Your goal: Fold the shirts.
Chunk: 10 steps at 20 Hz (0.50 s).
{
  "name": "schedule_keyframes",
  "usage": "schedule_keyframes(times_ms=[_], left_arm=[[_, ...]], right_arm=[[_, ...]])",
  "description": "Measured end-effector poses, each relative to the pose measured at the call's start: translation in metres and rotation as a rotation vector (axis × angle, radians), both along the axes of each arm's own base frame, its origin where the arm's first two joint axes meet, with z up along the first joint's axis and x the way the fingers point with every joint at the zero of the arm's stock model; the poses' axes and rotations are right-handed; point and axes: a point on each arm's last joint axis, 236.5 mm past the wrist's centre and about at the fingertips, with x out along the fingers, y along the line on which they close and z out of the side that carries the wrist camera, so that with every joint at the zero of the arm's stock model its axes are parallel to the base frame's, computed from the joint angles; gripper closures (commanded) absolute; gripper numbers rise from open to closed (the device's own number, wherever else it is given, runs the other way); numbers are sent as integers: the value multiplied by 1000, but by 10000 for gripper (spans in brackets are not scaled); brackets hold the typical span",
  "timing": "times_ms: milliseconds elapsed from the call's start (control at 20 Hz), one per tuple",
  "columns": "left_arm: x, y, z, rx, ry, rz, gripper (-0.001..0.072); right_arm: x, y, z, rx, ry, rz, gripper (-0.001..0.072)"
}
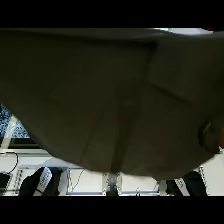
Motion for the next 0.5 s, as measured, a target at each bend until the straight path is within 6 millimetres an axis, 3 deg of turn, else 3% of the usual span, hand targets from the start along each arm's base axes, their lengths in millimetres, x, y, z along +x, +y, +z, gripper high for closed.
schedule_keyframes(times_ms=[100, 250, 350, 500], left_arm=[[39, 4, -49, -35, 156, -57, 697], [102, 1, -146, -20, 408, -94, 697], [145, 5, -219, 19, 564, -44, 697], [192, 16, -304, 54, 701, 68, 697]], right_arm=[[63, -2, -49, 36, 142, 52, 689], [141, 8, -140, 75, 347, 138, 689], [178, 16, -202, 89, 463, 169, 689], [216, 20, -279, 115, 584, 174, 689]])
